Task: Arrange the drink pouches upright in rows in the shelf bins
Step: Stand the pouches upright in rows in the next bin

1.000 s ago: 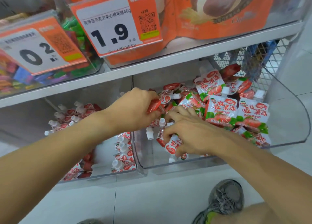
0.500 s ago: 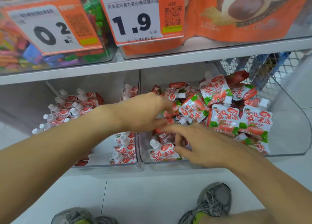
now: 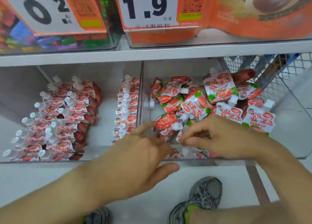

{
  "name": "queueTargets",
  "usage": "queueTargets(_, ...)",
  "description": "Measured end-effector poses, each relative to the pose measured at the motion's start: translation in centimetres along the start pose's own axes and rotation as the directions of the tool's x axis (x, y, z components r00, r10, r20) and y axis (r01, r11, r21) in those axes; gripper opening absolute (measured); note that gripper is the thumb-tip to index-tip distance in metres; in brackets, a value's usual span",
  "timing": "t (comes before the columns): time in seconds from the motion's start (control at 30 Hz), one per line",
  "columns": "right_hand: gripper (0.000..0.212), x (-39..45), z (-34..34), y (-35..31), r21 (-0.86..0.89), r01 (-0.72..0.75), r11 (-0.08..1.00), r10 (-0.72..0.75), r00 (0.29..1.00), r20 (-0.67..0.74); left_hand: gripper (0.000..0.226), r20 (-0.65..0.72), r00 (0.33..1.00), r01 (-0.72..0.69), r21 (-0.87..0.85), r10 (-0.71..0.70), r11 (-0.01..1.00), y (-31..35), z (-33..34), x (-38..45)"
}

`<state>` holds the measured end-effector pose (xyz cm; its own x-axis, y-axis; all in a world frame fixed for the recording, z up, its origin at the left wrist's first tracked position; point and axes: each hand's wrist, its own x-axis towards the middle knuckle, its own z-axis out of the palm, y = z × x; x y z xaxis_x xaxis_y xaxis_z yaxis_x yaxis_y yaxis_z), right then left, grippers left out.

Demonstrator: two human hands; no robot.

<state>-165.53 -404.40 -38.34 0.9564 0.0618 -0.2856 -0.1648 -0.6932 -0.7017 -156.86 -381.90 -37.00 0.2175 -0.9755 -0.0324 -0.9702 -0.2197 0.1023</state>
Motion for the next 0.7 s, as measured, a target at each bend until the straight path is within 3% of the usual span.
queueTargets(0.07,0.021,0.6,-0.4,0.3,-0.01,0.019,1.0,-0.021,0.962,-0.271,0.035,-0.087,0.996,0.016,-0.008,-0.016,1.0,0.6,1.5,-0.7)
queueTargets(0.1,0.035,1.3,-0.2,0.4,-0.097,0.024,0.995,-0.053,0.948,-0.314,0.032,-0.142,0.99,0.019,-0.009,-0.02,1.0,0.6,2.3,-0.8)
queueTargets(0.2,0.068,4.0,1.6,0.3,-0.297,0.07,0.952,-0.129,0.974,-0.185,0.019,-0.348,0.937,-0.008,-0.039,-0.006,0.999,0.9,4.2,-1.0)
queueTargets(0.27,0.056,5.2,2.7,0.2,-0.287,0.125,0.95,-0.179,0.969,-0.173,0.019,-0.456,0.887,0.047,-0.075,-0.077,0.996,1.2,4.9,-1.5)
queueTargets(0.33,0.044,5.5,2.5,-0.2,-0.274,0.141,0.951,-0.2,0.96,-0.199,0.025,-0.523,0.814,0.193,-0.165,-0.252,0.967,1.4,5.4,-2.2)
queueTargets(0.4,0.038,5.3,2.0,-0.4,-0.272,0.154,0.95,-0.223,0.943,-0.245,0.036,-0.517,0.76,0.245,-0.332,-0.393,0.911,1.5,5.9,-2.6)
queueTargets(0.47,0.039,5.1,1.7,-0.7,-0.237,0.181,0.954,-0.253,0.911,-0.324,0.041,-0.472,0.75,0.215,-0.489,-0.464,0.845,1.6,6.5,-2.8)
queueTargets(0.53,0.04,5.1,1.7,-1.0,-0.166,0.196,0.966,-0.244,0.906,-0.347,0.032,-0.43,0.758,0.231,-0.526,-0.491,0.818,1.7,6.8,-2.9)
queueTargets(0.63,0.04,5.4,1.5,-1.0,-0.191,0.118,0.975,-0.166,0.951,-0.26,0.02,-0.374,0.789,0.266,-0.507,-0.488,0.82,1.6,6.7,-3.3)
queueTargets(0.7,0.039,5.5,1.3,-0.9,-0.183,0.034,0.982,-0.066,0.983,-0.169,0.03,-0.338,0.808,0.272,-0.513,-0.483,0.814,1.5,6.5,-3.4)
